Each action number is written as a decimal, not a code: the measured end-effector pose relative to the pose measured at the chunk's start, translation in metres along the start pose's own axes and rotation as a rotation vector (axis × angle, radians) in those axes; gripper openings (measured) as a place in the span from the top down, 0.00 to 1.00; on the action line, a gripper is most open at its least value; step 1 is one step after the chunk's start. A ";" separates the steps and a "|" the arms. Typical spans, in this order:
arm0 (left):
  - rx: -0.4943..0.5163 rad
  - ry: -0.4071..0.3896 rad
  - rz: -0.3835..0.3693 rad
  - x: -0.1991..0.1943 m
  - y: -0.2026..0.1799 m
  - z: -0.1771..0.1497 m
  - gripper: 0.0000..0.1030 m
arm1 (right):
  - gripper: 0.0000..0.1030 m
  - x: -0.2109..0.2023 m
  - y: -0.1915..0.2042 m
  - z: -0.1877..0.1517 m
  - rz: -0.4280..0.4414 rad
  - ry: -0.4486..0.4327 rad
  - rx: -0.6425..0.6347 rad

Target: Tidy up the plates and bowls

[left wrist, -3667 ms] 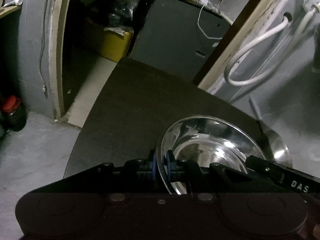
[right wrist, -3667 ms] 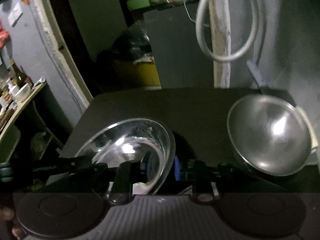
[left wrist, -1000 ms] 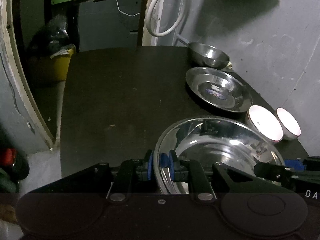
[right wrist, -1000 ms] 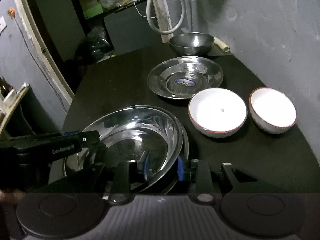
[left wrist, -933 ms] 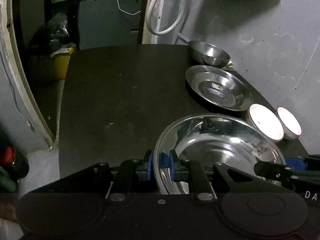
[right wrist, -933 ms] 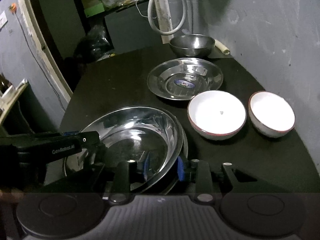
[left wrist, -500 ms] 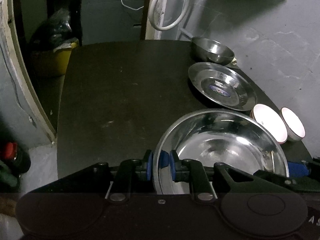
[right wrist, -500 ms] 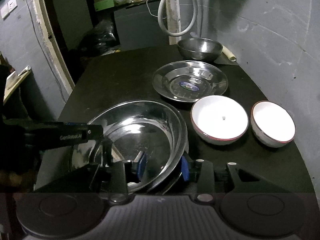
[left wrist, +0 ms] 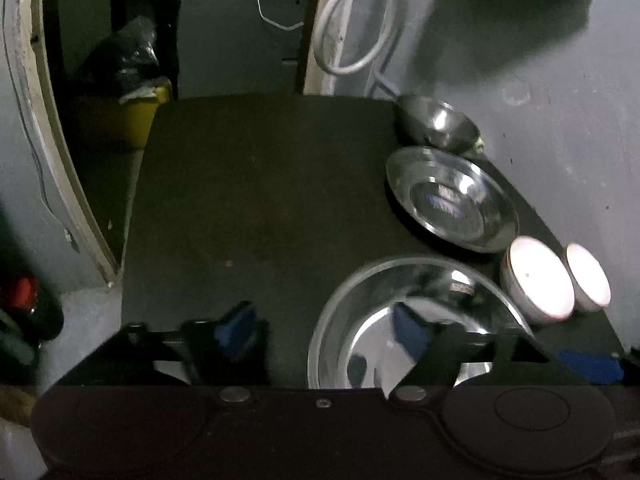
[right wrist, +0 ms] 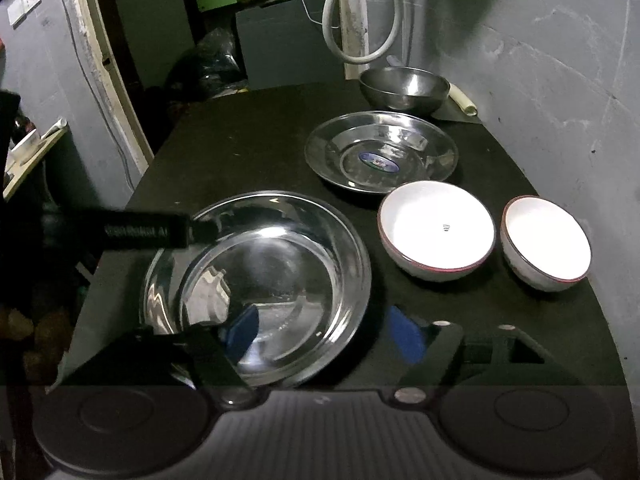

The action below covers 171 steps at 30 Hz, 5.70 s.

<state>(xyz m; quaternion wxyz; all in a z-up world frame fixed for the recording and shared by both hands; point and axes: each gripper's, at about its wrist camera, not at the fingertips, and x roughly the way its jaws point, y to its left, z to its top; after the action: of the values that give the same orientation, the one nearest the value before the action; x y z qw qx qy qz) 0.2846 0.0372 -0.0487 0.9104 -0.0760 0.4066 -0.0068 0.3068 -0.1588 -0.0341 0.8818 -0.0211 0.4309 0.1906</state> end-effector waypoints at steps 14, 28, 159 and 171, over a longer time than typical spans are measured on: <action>0.020 -0.164 0.051 0.052 -0.028 0.075 0.01 | 0.00 0.017 -0.066 0.064 -0.039 -0.131 0.073; 0.064 0.057 0.201 0.121 -0.058 0.103 0.01 | 0.00 0.095 -0.100 0.111 -0.097 -0.047 0.078; 0.213 -0.040 0.032 -0.030 -0.011 0.007 0.08 | 0.30 0.001 0.030 -0.001 -0.065 -0.033 0.021; 0.124 -0.053 0.063 -0.029 0.001 0.016 0.01 | 0.13 0.007 0.039 0.009 -0.068 -0.012 0.001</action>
<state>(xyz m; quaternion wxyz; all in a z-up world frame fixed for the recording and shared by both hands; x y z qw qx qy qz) 0.2769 0.0430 -0.0164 0.9236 -0.0066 0.3832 -0.0011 0.3031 -0.1192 -0.0288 0.8904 -0.0341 0.4247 0.1602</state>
